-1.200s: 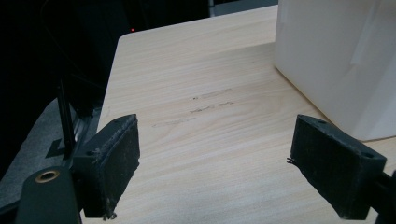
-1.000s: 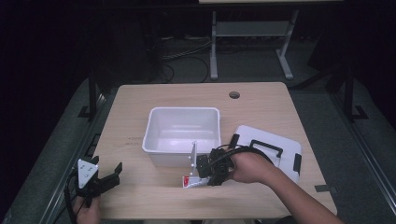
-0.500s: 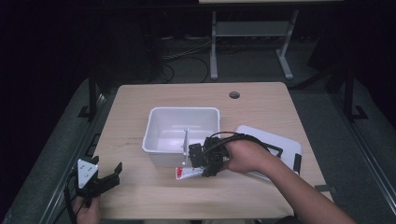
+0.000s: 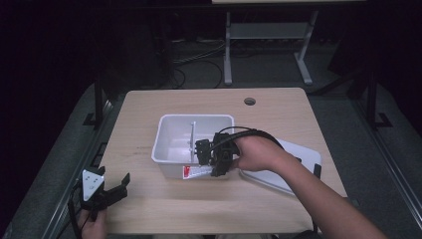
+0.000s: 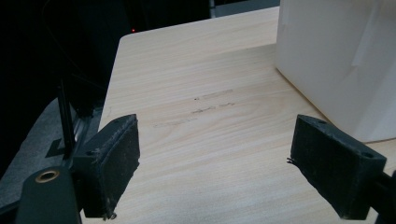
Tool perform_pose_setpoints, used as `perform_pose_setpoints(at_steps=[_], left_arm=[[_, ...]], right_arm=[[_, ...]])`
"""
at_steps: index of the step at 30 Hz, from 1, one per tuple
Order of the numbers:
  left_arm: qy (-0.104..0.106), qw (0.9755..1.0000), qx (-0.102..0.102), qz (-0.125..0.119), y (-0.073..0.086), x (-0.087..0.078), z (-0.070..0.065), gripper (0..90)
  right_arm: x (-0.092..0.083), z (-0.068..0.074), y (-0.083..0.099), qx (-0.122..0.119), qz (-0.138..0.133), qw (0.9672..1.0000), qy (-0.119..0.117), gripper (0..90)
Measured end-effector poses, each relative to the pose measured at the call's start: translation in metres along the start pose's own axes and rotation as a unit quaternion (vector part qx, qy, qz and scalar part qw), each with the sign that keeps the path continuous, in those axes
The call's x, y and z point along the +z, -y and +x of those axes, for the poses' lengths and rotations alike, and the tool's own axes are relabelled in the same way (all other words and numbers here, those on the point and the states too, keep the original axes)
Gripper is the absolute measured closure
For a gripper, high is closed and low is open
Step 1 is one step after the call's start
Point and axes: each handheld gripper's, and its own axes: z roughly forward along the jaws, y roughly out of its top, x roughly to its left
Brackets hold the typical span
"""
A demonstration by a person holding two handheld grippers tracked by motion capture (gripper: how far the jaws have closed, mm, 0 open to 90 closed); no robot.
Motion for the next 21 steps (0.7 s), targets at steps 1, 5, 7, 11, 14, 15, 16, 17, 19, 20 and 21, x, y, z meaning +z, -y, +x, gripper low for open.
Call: perform_pose_setpoints(at_steps=[1,5,7,11,14,15,16,17,19,20,21], left_arm=[[0.000,1.0000,0.000,0.000,0.000,0.000,0.000,15.0],[0.000,1.0000,0.000,-0.001,0.000,0.000,0.000,15.0],[0.000,1.0000,0.000,-0.001,0.000,0.000,0.000,15.0],[0.000,1.0000,-0.001,-0.001,0.000,0.000,0.000,15.0],[0.001,1.0000,0.000,-0.001,0.000,0.000,0.000,15.0],[0.001,1.0000,0.000,-0.001,0.000,0.000,0.000,15.0],[0.002,1.0000,-0.001,-0.001,0.000,0.000,0.000,15.0],[0.002,1.0000,0.000,-0.001,0.000,0.000,0.000,15.0],[0.001,1.0000,-0.001,-0.001,0.000,0.000,0.000,15.0],[0.001,1.0000,-0.002,-0.001,0.000,0.000,0.000,15.0],[0.001,1.0000,-0.002,-0.002,0.000,0.000,0.000,15.0]], right_arm=[[-0.002,-0.002,-0.001,-0.002,0.000,1.0000,0.002,69.1],[-0.006,-0.009,-0.003,0.003,-0.004,1.0000,0.005,69.1],[-0.007,-0.012,-0.004,0.004,-0.007,1.0000,0.002,69.0],[-0.006,-0.017,-0.005,0.011,0.002,0.9999,0.005,69.1],[-0.006,-0.024,-0.005,0.013,0.000,0.9999,0.008,69.1],[-0.006,-0.026,-0.006,0.016,0.000,0.9998,0.009,69.0],[-0.006,-0.028,-0.006,0.016,-0.002,0.9998,0.009,69.1],[-0.005,-0.030,-0.006,0.019,0.000,0.9998,0.009,69.1],[-0.004,-0.033,-0.007,0.022,0.001,0.9997,0.008,69.1],[-0.003,-0.035,-0.007,0.023,0.002,0.9997,0.008,69.1],[-0.002,-0.037,-0.007,0.026,0.003,0.9996,0.008,69.1]])
